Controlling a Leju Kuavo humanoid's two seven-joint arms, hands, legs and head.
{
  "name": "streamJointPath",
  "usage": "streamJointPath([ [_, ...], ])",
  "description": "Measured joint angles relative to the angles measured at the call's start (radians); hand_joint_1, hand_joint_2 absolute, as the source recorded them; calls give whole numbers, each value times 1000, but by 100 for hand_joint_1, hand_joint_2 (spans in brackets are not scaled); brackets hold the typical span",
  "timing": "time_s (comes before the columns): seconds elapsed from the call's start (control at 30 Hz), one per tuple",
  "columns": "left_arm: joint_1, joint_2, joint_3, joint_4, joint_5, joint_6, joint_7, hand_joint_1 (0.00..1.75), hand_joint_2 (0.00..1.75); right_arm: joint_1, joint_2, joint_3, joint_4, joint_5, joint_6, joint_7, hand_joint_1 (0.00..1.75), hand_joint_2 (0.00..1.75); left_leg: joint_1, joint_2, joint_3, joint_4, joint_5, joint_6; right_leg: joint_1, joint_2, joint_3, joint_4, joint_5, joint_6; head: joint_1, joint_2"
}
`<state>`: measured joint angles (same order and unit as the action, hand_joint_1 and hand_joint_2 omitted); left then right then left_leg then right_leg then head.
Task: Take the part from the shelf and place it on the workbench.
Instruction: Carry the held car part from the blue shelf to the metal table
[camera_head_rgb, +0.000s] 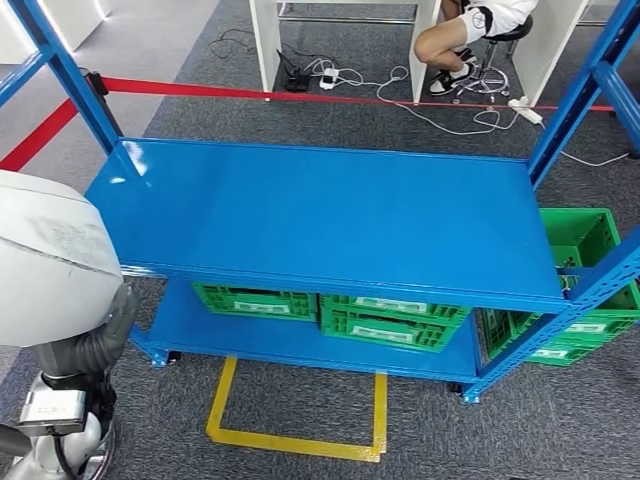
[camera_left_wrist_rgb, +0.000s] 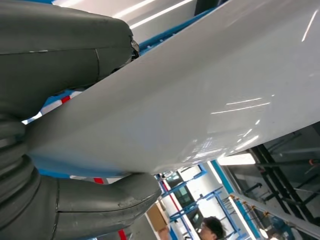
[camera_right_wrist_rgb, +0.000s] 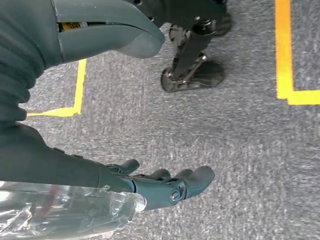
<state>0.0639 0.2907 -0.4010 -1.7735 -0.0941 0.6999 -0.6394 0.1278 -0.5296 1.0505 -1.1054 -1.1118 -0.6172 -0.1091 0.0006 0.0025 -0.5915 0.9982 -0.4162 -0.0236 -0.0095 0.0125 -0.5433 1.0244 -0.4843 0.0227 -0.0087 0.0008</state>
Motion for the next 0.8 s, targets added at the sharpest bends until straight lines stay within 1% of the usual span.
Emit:
streamJointPath([
  [0.03, -1, 0, -1, 0, 0, 0, 0, 175, 175, 0, 0, 1, 0, -1, 0, 0, 0, 175, 0, 0, -10, 20, -18, -5, -1, 0, -4, -1, 5, -8, -2, 0],
  [0.07, -2, 0, -1, 0, 0, 0, 0, 175, 175, -1, -1, 3, 0, -3, 1, 0, 0, 175, 1, -1, -28, 61, -48, -9, -3, -1, -8, -2, 9, -14, -4, 0],
  [0.13, -5, 0, -2, 1, -2, 0, 0, 175, 175, -3, -1, 8, 0, -11, 6, 0, 0, 175, 1, -1, -85, 195, -123, -15, -1, -1, -20, -2, 16, -22, -6, 0],
  [0.17, -5, 0, -3, 2, -2, 0, 0, 175, 175, -4, -1, 13, 0, -16, 10, 0, 0, 175, 1, -1, -108, 253, -146, -16, 0, -2, -26, -2, 20, -23, -6, 0],
  [0.2, -5, 0, -3, 3, -4, 0, 0, 175, 175, -4, -1, 18, 0, -21, 13, 0, 0, 175, 1, -1, -116, 281, -151, -15, 1, -2, -31, -2, 23, -23, -6, 0],
  [0.23, -6, 0, -3, 3, -5, 0, 0, 175, 175, -5, -1, 23, 0, -26, 15, -1, 0, 175, 1, -1, -103, 267, -137, -12, 2, -2, -34, -2, 26, -23, -6, 0],
  [0.27, -6, 0, -3, 4, -7, 0, 0, 175, 175, -6, -1, 28, 0, -29, 17, -2, 0, 175, 0, -1, -70, 215, -108, -8, 3, -1, -36, -2, 29, -21, -6, 0],
  [0.3, -8, 1, -3, 4, -9, 0, 1, 175, 175, -8, -1, 32, 0, -32, 18, -3, 0, 175, -1, -1, -27, 145, -78, -2, 3, -1, -38, -2, 31, -20, -6, 0],
  [0.33, -10, 1, -3, 3, -10, 0, 1, 175, 175, -11, -1, 36, 0, -34, 19, -4, 0, 175, -2, -1, 13, 76, -56, 3, 5, 0, -40, 0, 33, -17, -6, 0],
  [0.37, -12, 1, -4, 3, -11, 0, 1, 175, 175, -15, -1, 39, 0, -35, 20, -6, 0, 175, -4, -1, 40, 25, -45, 7, 6, 1, -43, 1, 36, -12, -6, 0],
  [0.4, -13, 2, -4, 3, -12, 0, 1, 175, 175, -18, -1, 43, 0, -35, 21, -6, 0, 175, -5, -2, 51, -2, -43, 10, 7, 1, -47, 2, 40, -7, -6, 0],
  [0.47, -14, 2, -4, 3, -13, 0, 1, 175, 175, -22, -2, 48, 1, -36, 21, -8, 0, 175, -7, -2, 47, -12, -40, 18, 7, 0, -53, 0, 47, 6, -5, 0],
  [0.5, -14, 2, -4, 3, -13, 0, 2, 175, 175, -23, -2, 50, 1, -36, 21, -8, 0, 175, -6, -2, 45, -15, -34, 24, 5, -1, -58, 3, 43, 12, -5, 0],
  [0.53, -14, 3, -5, 3, -14, 0, 2, 175, 175, -24, -2, 51, 1, -36, 22, -8, 0, 175, -4, -2, 42, -18, -28, 30, 5, -2, -65, 18, 27, 18, -3, 0],
  [0.57, -14, 2, -5, 3, -15, 0, 2, 175, 175, -25, -2, 53, 2, -36, 23, -8, 0, 175, -2, 0, 39, -21, -22, 35, 4, -3, -79, 52, -2, 24, -1, 0],
  [0.6, -14, 2, -6, 3, -15, 0, 2, 175, 175, -27, -2, 54, 2, -36, 25, -8, 0, 175, -1, 1, 35, -21, -18, 39, 3, -4, -99, 107, -42, 28, 1, 0],
  [0.63, -14, 2, -6, 3, -16, 0, 2, 175, 175, -29, -2, 56, 3, -36, 28, -8, 0, 175, -1, 1, 29, -21, -13, 41, 2, -4, -122, 174, -82, 33, 3, 0],
  [0.67, -14, 2, -7, 3, -17, 0, 2, 175, 175, -31, -2, 57, 3, -36, 30, -8, 0, 175, -1, 2, 22, -20, -8, 42, 1, -4, -141, 235, -111, 36, 3, 0],
  [0.7, -14, 2, -8, 4, -18, 0, 3, 175, 175, -33, -2, 58, 3, -36, 32, -8, 0, 175, -1, 2, 14, -20, -3, 42, 1, -4, -147, 269, -123, 38, 2, 0],
  [0.73, -13, 2, -8, 4, -18, 0, 3, 175, 175, -34, -2, 60, 4, -36, 34, -8, 0, 175, -1, 2, 7, -20, 2, 40, 1, -5, -134, 264, -115, 40, 3, 0],
  [0.77, -13, 2, -9, 4, -18, 0, 4, 175, 175, -35, -2, 61, 4, -36, 34, -8, 0, 175, 0, 2, 2, -19, 7, 38, 0, -5, -100, 218, -91, 41, 2, 0],
  [0.8, -13, 2, -9, 4, -18, 0, 4, 175, 175, -37, -2, 62, 5, -36, 35, -8, 0, 175, 1, 2, -3, -18, 11, 35, -2, -6, -52, 144, -63, 42, 3, 0],
])
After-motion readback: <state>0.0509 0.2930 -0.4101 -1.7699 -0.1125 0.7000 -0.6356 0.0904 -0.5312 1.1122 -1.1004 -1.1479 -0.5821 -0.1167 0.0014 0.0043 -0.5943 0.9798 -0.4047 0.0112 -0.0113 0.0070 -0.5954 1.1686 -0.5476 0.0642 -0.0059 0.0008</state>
